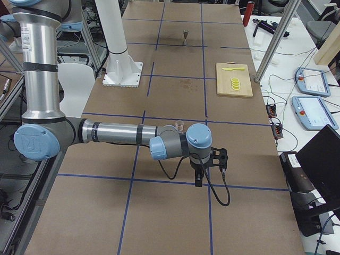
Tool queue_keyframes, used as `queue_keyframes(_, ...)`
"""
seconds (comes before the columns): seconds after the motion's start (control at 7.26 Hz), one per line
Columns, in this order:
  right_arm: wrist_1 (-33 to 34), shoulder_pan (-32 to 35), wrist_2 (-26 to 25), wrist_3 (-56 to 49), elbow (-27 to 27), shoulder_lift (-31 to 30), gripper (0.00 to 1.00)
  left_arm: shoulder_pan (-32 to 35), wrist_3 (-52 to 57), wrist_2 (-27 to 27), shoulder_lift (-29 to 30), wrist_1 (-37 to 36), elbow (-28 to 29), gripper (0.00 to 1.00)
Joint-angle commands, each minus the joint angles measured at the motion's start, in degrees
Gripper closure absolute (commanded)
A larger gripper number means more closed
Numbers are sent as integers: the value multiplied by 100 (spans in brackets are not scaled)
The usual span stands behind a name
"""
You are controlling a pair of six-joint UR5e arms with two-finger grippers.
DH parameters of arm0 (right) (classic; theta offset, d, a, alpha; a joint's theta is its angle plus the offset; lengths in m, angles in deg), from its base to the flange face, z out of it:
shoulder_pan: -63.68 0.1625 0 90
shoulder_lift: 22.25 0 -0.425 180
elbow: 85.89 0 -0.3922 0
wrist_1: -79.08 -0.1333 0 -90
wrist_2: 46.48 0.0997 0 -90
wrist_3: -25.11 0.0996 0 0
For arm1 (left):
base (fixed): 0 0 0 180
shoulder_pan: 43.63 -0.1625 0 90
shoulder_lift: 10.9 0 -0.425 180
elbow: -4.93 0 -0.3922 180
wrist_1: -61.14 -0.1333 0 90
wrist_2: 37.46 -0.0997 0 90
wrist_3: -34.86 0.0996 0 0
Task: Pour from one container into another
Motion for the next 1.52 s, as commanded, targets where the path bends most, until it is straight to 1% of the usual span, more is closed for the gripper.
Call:
queue_keyframes(0.0,-20,0,9,4,0,-10,0,-9,306,-9,-44,92,4,0)
queue_keyframes(1.1,-37,0,18,13,27,-18,0,-9,174,-9,-27,92,-5,0)
queue_keyframes(1.38,-37,0,9,13,35,-18,0,-9,-893,0,-9,101,-180,0)
